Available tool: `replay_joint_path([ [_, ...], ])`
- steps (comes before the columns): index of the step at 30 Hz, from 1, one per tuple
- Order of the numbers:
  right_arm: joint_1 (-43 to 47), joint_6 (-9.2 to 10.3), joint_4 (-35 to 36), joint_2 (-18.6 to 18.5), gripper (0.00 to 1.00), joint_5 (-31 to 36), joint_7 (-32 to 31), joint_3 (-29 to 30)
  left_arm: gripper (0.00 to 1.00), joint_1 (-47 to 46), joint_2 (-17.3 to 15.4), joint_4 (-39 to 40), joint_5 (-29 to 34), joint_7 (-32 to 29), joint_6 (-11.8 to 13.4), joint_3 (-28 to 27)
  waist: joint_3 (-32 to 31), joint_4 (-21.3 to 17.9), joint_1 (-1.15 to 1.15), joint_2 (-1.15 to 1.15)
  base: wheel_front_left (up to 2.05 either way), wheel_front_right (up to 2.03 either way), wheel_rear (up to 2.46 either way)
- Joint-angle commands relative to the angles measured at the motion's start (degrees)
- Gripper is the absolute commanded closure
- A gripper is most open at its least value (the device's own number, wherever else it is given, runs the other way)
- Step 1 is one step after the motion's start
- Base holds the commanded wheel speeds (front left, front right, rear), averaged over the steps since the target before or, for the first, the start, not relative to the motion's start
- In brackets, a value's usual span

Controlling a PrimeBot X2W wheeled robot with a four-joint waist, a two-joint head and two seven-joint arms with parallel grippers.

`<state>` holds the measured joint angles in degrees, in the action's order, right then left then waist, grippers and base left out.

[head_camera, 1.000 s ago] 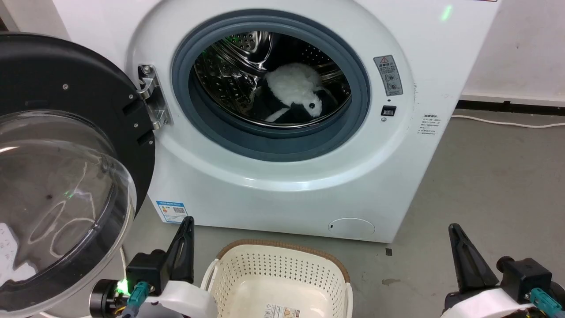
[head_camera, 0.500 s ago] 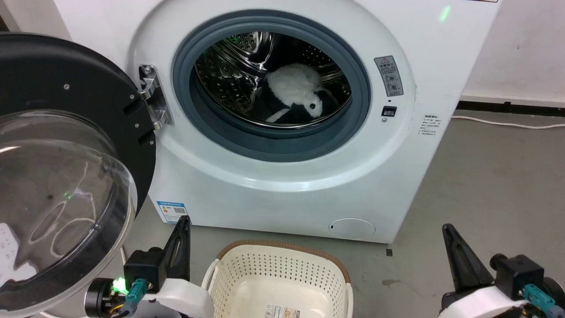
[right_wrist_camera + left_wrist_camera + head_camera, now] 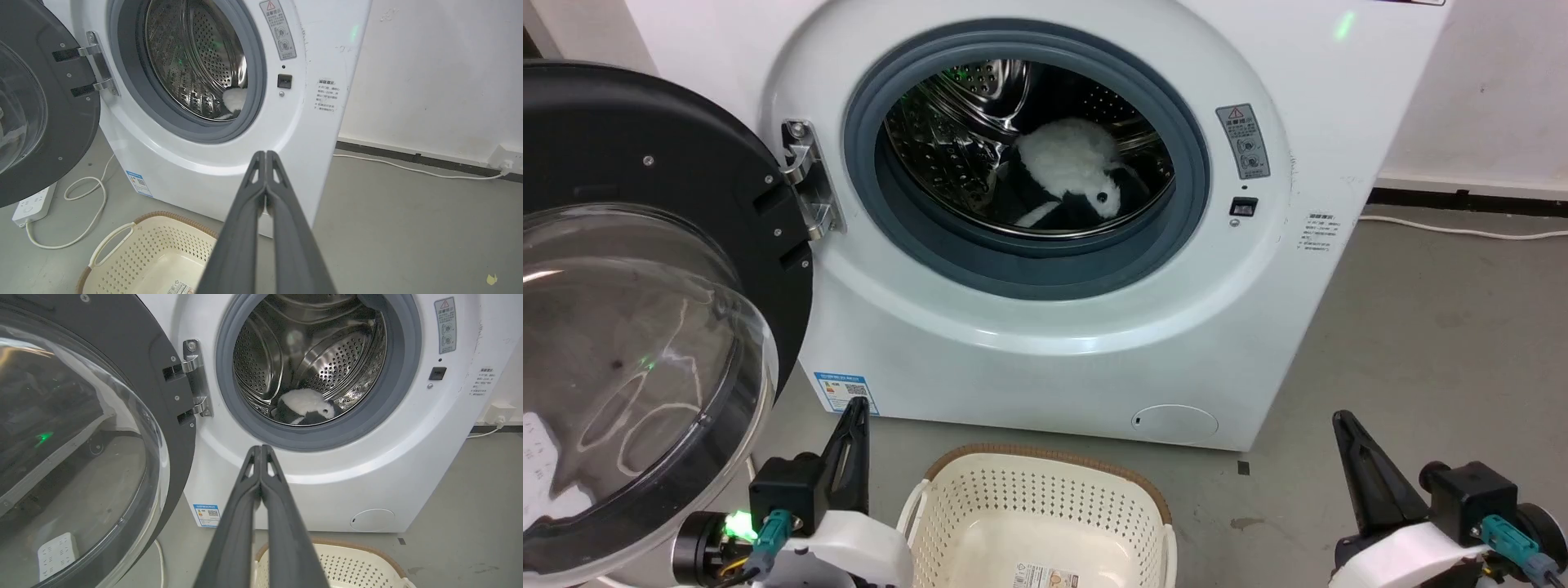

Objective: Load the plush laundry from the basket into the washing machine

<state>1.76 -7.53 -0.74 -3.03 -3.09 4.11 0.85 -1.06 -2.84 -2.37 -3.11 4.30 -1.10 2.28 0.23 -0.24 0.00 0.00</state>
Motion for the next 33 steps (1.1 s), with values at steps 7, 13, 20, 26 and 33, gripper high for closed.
replay_joint_path([
  [7, -1.0, 0.03, 0.4, 0.1, 1.00, 1.0, -0.9, -0.3, 1.00, 0.8, 0.0, 0.7, 0.9, -1.1, 0.5, -0.7, 0.0, 0.1, 0.00, 0.00, 0.00, 0.00, 0.00],
  [13, -1.1, 0.03, 0.5, 0.1, 1.00, 1.4, -1.6, -0.4, 1.00, 0.9, 0.0, 1.1, 1.4, -1.8, 0.7, -1.0, -0.1, 0.1, 0.00, 0.00, 0.00, 0.00, 0.00],
  [20, -1.3, 0.04, 0.6, 0.1, 1.00, 2.0, -2.4, -0.5, 1.00, 0.9, 0.0, 1.5, 2.0, -2.6, 0.8, -1.4, -0.1, 0.1, 0.00, 0.00, 0.00, 0.00, 0.00],
  [26, -1.5, 0.04, 0.6, 0.1, 1.00, 2.4, -3.1, -0.7, 1.00, 1.0, 0.0, 1.9, 2.4, -3.3, 0.9, -1.8, -0.2, 0.2, 0.00, 0.00, 0.00, 0.00, 0.00],
  [33, -1.7, 0.04, 0.7, 0.1, 1.00, 3.0, -3.9, -0.8, 1.00, 1.0, 0.0, 2.3, 3.0, -4.1, 1.1, -2.2, -0.2, 0.2, 0.00, 0.00, 0.00, 0.00, 0.00],
])
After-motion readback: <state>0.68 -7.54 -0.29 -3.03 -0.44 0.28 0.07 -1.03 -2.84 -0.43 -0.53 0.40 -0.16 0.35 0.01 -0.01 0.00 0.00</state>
